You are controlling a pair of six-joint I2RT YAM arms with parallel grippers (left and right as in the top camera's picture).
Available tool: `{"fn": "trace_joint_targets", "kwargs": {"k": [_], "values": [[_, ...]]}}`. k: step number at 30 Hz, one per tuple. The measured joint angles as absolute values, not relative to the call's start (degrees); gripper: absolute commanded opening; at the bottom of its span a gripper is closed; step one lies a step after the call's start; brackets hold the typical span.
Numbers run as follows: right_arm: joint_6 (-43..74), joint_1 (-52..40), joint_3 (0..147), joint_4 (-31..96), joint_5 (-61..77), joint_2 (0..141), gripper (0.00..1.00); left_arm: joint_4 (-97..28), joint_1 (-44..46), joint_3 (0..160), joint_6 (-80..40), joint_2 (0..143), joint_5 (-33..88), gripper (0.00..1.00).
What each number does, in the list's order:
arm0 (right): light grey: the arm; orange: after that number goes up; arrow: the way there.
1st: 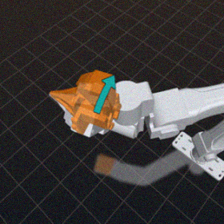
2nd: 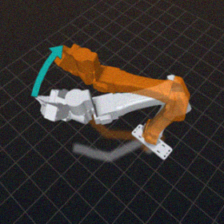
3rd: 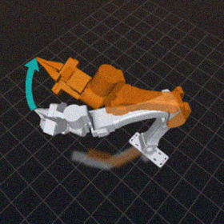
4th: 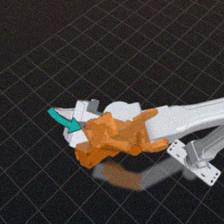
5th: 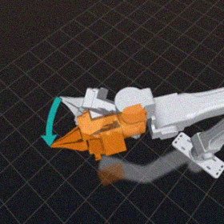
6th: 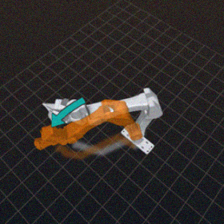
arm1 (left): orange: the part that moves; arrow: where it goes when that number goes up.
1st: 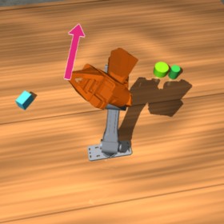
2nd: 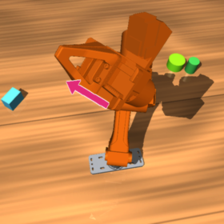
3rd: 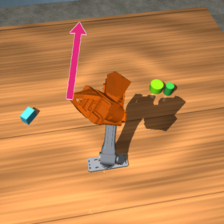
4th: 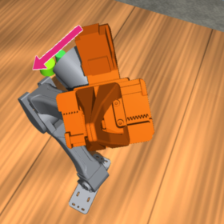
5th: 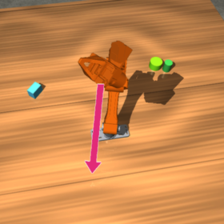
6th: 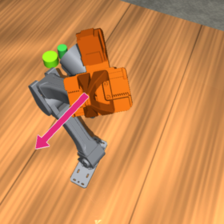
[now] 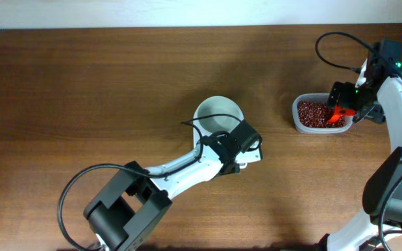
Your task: Scoop item into bowl and weigh 50g on scale
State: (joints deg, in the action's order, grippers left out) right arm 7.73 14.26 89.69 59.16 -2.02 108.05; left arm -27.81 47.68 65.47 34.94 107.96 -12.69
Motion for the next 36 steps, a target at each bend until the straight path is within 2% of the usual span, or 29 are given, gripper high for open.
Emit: {"fn": "trace_joint_targets", "kwargs": {"k": [11,16,21,28,30,36], "values": [[7.7,14.3,89.7,59.0,-2.0,108.0,0.99,-25.0,46.8,65.6,34.9,108.2,-15.4,0.0],[7.7,14.3,89.7,59.0,-2.0,108.1,0.99,-27.8,46.7,64.8,34.5,106.6,-15.2,0.0],[7.7,14.3,89.7,59.0,-2.0,108.1,0.99,-32.0,47.7,63.2,34.2,99.7,-9.7,0.0],[7.7,14.3,89.7,59.0,-2.0,108.1,0.99,-37.3,47.5,64.1,25.8,85.0,-0.3,0.0],[7.7,14.3,89.7,59.0,-2.0,108.1,0.99,-38.9,44.0,68.5,24.1,79.2,6.2,0.0],[7.7,14.3,89.7,58.9,-2.0,108.1,0.99,-31.6,19.6,76.0,15.9,73.1,13.4,0.0]]}}
